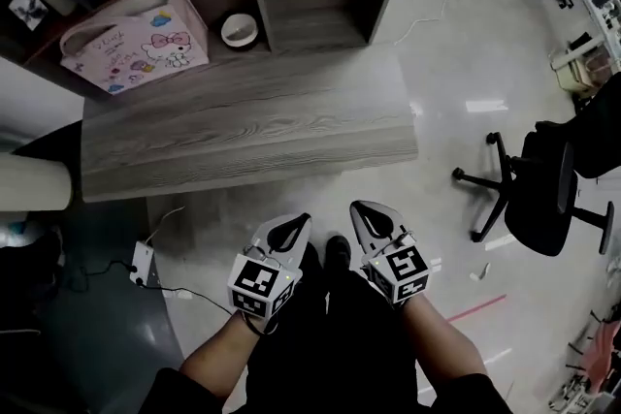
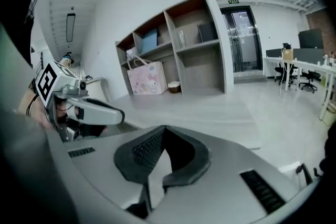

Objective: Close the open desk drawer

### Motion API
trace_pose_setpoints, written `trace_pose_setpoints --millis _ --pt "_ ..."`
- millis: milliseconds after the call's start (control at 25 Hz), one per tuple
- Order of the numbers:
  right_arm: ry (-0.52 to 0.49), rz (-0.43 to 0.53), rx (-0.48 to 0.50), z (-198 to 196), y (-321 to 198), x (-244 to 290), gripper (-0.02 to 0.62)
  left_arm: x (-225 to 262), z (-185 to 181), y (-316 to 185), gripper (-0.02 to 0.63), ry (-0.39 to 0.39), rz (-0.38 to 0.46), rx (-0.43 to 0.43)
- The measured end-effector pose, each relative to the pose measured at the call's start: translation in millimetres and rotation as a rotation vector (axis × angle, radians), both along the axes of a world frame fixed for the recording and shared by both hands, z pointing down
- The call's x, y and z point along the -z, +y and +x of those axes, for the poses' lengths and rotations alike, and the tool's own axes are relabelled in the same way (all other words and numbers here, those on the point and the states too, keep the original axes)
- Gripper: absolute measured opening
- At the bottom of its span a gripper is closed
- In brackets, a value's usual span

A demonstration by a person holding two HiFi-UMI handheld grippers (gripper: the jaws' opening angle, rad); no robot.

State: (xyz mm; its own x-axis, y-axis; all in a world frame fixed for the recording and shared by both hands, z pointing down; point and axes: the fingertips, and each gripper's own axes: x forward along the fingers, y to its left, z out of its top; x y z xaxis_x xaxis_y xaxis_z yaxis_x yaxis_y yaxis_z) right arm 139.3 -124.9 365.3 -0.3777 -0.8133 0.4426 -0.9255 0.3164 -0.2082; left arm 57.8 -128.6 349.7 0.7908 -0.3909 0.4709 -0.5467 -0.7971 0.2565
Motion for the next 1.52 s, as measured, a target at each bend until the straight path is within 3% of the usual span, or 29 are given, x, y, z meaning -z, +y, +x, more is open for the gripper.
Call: trace_pose_setpoints --millis 360,720,920,1040,1240,1520 --pt "-0.004 0.234 0.012 2.8 22.2 166.5 0.012 159.6 -7.8 14.3 0.009 0.026 0.247 -0.008" --pt "-0.051 0.361 0.086 -9.7 57.4 259.5 0.012 251.5 -24.1 51.0 0.009 0.007 0.426 0.032" --pt "-0.113 0.409 0.153 -18.8 79.4 301.3 0.012 288.3 -34.4 66.3 0.009 0.090 0.447 0.115" --pt "-0.150 0.417 0.200 -28.5 87.3 318.9 0.012 300.1 -38.9 67.8 0.009 0.075 0.469 0.130" --pt "-0.169 0.426 0.225 -34.6 90.3 334.3 0.011 320.9 -31.8 66.3 0.009 0.143 0.456 0.173" --pt "-0.135 0.460 0.238 -28.6 88.0 349.5 0.011 335.9 -22.9 66.0 0.009 0.117 0.496 0.157"
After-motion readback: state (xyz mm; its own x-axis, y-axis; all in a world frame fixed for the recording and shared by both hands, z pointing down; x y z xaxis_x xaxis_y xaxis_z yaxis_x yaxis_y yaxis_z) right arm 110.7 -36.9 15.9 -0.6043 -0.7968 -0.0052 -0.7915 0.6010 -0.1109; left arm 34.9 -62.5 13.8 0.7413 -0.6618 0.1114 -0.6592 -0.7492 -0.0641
